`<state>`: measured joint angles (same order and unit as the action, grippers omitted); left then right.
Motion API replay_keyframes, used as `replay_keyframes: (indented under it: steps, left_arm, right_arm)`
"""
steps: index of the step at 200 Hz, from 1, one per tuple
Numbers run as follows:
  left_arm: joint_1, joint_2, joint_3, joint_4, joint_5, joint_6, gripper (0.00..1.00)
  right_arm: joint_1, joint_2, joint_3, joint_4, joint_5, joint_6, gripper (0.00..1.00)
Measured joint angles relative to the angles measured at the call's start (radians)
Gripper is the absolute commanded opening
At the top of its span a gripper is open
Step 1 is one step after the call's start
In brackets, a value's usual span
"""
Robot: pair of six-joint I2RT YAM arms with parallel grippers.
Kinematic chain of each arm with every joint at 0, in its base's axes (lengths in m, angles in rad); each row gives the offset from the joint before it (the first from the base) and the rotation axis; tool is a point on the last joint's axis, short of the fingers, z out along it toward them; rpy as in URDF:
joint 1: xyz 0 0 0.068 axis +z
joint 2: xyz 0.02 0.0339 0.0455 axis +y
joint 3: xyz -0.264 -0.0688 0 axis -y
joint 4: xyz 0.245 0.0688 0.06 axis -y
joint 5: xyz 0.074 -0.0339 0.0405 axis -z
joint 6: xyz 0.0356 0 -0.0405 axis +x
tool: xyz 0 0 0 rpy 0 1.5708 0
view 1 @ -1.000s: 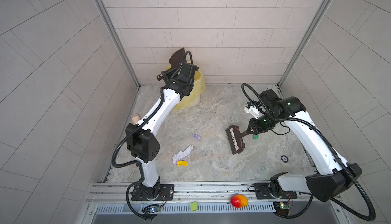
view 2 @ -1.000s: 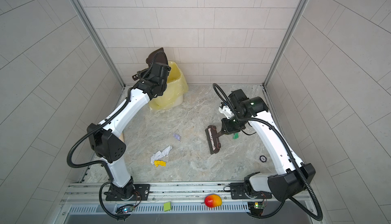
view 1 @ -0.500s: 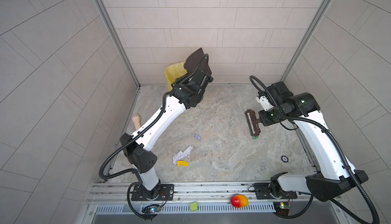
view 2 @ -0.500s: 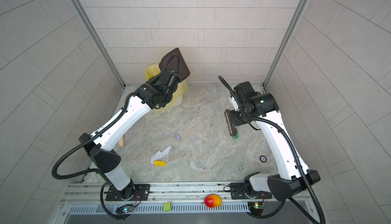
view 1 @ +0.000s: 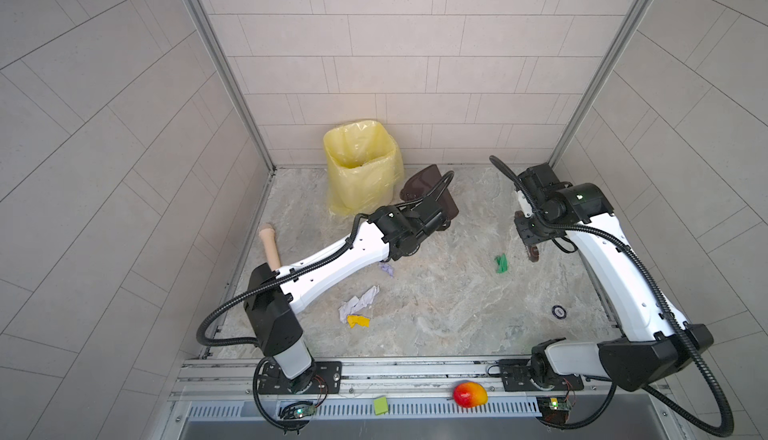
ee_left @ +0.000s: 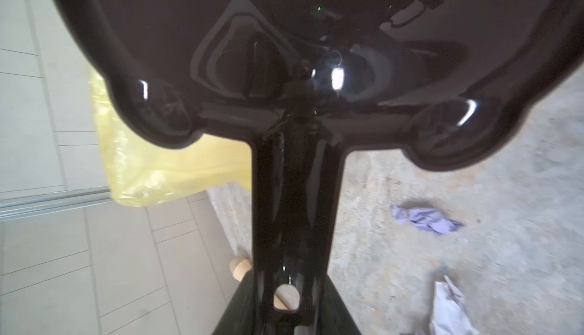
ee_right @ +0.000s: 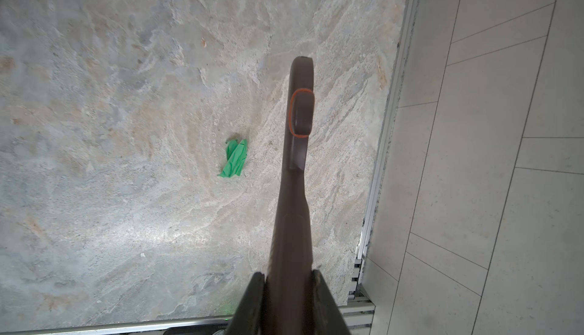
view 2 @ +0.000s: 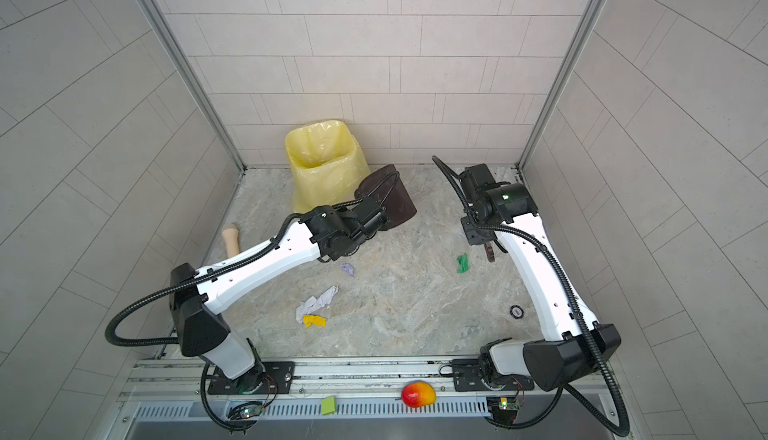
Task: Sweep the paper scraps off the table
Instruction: 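Lower the dustpan beside the green scrap while right brush moves toward it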
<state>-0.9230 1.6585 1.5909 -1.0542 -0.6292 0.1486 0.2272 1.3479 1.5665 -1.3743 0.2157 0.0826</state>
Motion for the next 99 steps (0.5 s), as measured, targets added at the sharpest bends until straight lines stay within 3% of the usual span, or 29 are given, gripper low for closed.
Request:
replay_keyframes:
  steps: [47, 99]
  left_arm:
    - [-0.019, -0.038, -0.103, -0.025, 0.201, -0.133, 0.0]
    - [-0.06, -0.033, -0.202, -0.023, 0.39, -0.185, 0.0]
  right_arm:
    - [-0.031, 0.043, -0.032, 0.043, -0.019, -0.015, 0.0]
    - [-0.033, 0.102, -0.032, 0.071, -0.045, -0.036, 0.0]
